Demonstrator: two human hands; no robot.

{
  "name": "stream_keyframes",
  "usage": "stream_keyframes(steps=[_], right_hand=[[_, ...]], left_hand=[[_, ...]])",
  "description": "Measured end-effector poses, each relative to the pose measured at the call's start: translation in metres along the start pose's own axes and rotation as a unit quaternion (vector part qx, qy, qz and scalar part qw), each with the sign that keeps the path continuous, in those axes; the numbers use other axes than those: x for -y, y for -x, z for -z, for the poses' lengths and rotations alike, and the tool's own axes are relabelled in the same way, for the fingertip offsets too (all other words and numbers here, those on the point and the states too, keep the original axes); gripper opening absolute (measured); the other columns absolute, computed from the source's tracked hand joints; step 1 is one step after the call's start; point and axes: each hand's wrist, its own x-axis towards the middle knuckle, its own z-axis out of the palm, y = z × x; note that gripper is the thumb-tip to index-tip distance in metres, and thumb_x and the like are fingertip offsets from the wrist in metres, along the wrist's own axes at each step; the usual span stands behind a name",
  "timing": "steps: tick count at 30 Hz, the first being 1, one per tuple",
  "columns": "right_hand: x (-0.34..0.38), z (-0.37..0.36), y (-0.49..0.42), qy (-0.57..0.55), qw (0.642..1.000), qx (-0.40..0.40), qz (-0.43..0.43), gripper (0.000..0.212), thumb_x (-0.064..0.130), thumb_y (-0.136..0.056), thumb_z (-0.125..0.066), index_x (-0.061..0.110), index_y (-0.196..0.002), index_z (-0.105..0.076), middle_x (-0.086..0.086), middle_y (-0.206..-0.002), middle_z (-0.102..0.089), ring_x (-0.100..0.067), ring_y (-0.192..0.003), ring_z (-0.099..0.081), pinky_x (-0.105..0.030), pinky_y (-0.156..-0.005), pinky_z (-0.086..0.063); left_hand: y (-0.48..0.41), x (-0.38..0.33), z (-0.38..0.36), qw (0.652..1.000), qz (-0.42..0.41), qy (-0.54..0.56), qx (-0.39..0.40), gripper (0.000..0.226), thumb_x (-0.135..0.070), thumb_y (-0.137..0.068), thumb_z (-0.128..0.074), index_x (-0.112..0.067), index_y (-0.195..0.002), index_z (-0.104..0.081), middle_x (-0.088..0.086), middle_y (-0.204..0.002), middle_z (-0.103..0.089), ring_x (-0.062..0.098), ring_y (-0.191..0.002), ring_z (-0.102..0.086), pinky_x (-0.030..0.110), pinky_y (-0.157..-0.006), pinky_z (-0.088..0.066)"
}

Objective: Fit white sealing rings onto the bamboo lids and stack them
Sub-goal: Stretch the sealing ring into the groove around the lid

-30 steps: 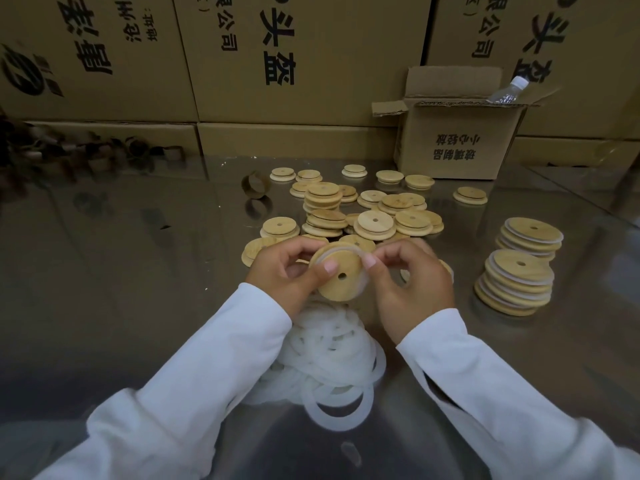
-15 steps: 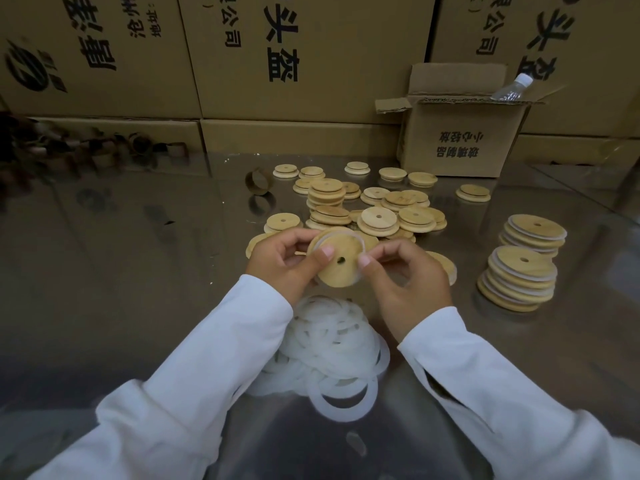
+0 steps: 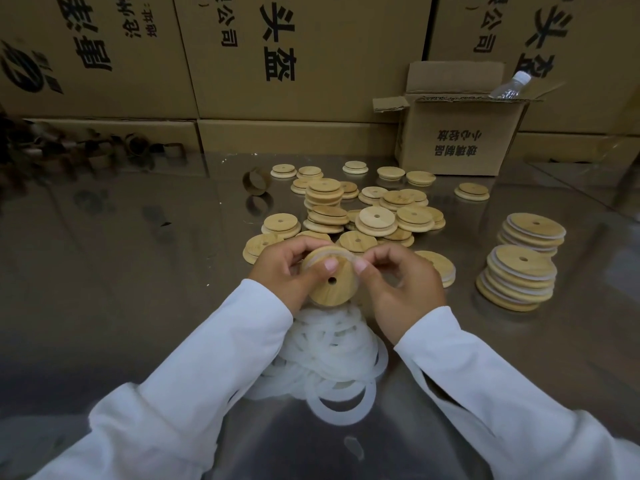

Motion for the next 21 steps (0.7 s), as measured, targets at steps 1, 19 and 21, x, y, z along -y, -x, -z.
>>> stream_keyframes(steps=[1, 19, 21], right_hand=[[-0.0008, 0.0007, -0.0013, -0.01, 1.0, -0.005, -0.016, 0.017, 0.015, -0.082, -0.064, 0.024, -0.069, -0.059, 0.012, -0.072, -0.063, -0.002, -0.073, -0.058, -0.01, -0.068, -0.044], [-0.0011, 0.0017, -0.0033, -0.138, 0.986, 0.034, -0.083, 0.013, 0.011, -0.08, -0.067, 0.024, -0.081, -0.065, 0.0, -0.077, -0.069, -0.013, -0.073, -0.065, -0.016, -0.07, -0.052], [-0.0012, 0.0012, -0.001, -0.11, 0.992, 0.023, -0.065, 0.015, 0.013, -0.081, -0.066, 0.028, -0.082, -0.067, 0.003, -0.08, -0.07, -0.013, -0.076, -0.065, -0.021, -0.074, -0.052]], left_hand=[[-0.0003, 0.0, 0.0001, 1.0, -0.008, 0.0, 0.004, 0.017, -0.003, -0.081, -0.062, -0.018, -0.089, -0.063, -0.002, -0.087, -0.067, 0.008, -0.077, -0.063, 0.017, -0.074, -0.05], [-0.0023, 0.0034, 0.0039, 0.998, 0.024, 0.052, -0.036, 0.014, -0.008, -0.083, -0.06, -0.019, -0.09, -0.065, -0.001, -0.087, -0.068, 0.009, -0.081, -0.063, 0.026, -0.074, -0.05], [-0.0021, 0.0043, 0.0031, 0.998, 0.022, 0.054, -0.037, 0.014, -0.008, -0.082, -0.06, -0.019, -0.089, -0.065, -0.002, -0.086, -0.068, 0.009, -0.08, -0.064, 0.026, -0.074, -0.05]])
